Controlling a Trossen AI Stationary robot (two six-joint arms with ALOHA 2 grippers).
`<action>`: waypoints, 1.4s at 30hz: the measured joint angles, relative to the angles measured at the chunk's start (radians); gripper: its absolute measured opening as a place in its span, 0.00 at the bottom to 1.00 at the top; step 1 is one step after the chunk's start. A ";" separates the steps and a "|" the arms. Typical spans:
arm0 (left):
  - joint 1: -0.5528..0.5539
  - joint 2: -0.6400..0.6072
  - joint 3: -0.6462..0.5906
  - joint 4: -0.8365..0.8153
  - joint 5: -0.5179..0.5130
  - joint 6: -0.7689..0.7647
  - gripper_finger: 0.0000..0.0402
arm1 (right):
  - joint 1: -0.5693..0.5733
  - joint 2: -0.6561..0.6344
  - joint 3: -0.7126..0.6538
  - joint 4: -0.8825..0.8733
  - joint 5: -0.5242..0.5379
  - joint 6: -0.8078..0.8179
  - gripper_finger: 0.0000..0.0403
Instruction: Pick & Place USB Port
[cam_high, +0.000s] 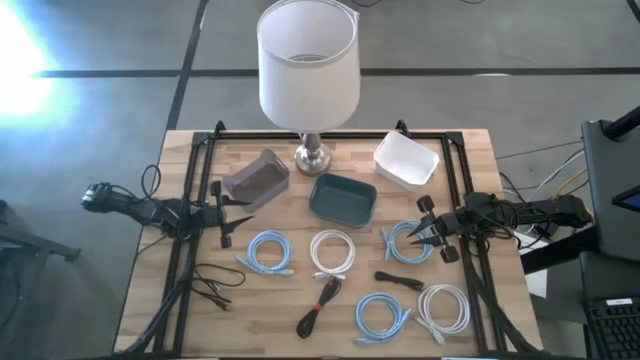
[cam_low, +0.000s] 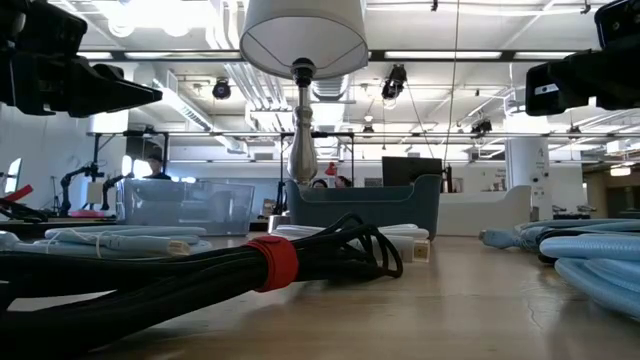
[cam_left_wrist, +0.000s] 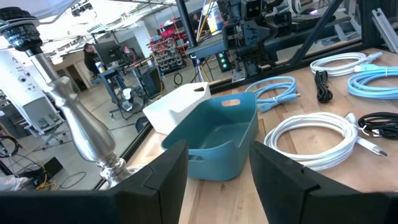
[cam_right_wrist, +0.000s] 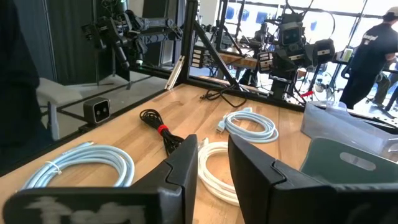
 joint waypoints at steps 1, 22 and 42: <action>0.000 0.000 0.000 0.000 0.000 0.000 0.44 | 0.000 0.000 0.000 0.000 0.000 0.000 0.22; 0.000 0.000 0.000 0.000 0.000 0.000 0.44 | 0.000 0.000 0.000 0.000 0.000 0.000 0.19; 0.000 0.000 0.000 0.000 0.000 0.000 0.44 | 0.000 0.000 0.000 0.041 0.000 0.128 0.17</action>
